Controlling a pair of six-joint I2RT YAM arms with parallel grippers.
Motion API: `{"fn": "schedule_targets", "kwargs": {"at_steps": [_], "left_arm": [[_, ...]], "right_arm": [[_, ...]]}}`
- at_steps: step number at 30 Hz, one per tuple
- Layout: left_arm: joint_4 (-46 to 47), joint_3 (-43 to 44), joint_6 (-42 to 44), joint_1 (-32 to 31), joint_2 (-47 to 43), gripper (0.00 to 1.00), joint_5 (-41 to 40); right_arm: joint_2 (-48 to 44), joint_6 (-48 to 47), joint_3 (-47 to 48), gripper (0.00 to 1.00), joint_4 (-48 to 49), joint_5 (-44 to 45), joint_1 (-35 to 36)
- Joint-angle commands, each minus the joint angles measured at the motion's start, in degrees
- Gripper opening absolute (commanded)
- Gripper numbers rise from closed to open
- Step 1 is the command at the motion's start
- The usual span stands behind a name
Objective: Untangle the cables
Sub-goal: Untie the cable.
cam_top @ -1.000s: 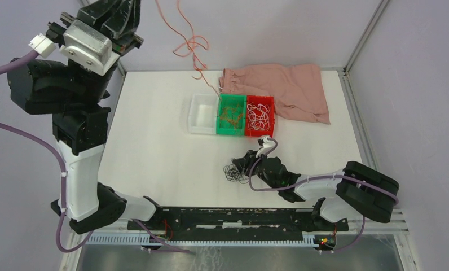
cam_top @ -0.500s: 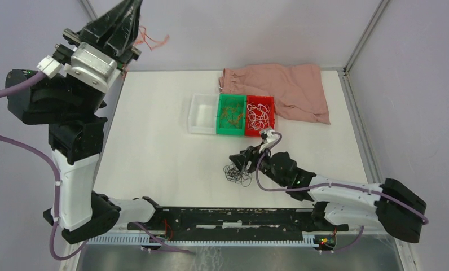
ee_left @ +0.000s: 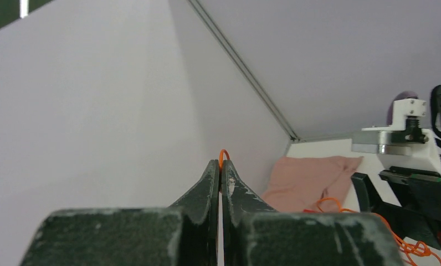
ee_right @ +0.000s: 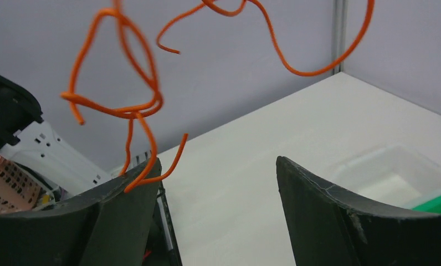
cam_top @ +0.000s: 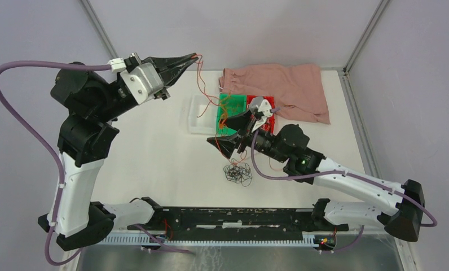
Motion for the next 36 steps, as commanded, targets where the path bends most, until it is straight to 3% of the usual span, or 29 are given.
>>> {"fn": "schedule_targets", "kwargs": {"at_steps": [1, 7, 16, 29, 32, 36], "left_arm": [[-2.63, -0.09, -4.57, 0.01, -0.80, 0.03, 5.80], [-2.25, 0.02, -4.50, -0.05, 0.08, 0.03, 6.07], [-2.44, -1.35, -2.96, 0.00, -1.25, 0.03, 5.52], [-2.83, -1.33, -1.96, -0.05, -1.35, 0.03, 5.38], [-2.51, -1.38, -2.37, 0.04, -1.29, 0.03, 5.70], [-1.94, -1.30, -3.00, -0.02, -1.36, 0.03, 5.88]], "right_arm": [[0.63, -2.75, 0.58, 0.81, -2.22, -6.58, 0.21], [0.61, 0.13, -2.02, 0.72, -2.63, -8.01, 0.15], [0.25, -0.85, -2.47, 0.75, -7.57, 0.40, -0.05], [3.53, -1.17, 0.12, 0.79, -0.89, -8.76, 0.01], [4.53, -2.57, 0.44, 0.74, -2.34, -7.23, 0.02], [4.43, -3.99, -0.25, 0.54, -4.27, -2.58, -0.05]]}}
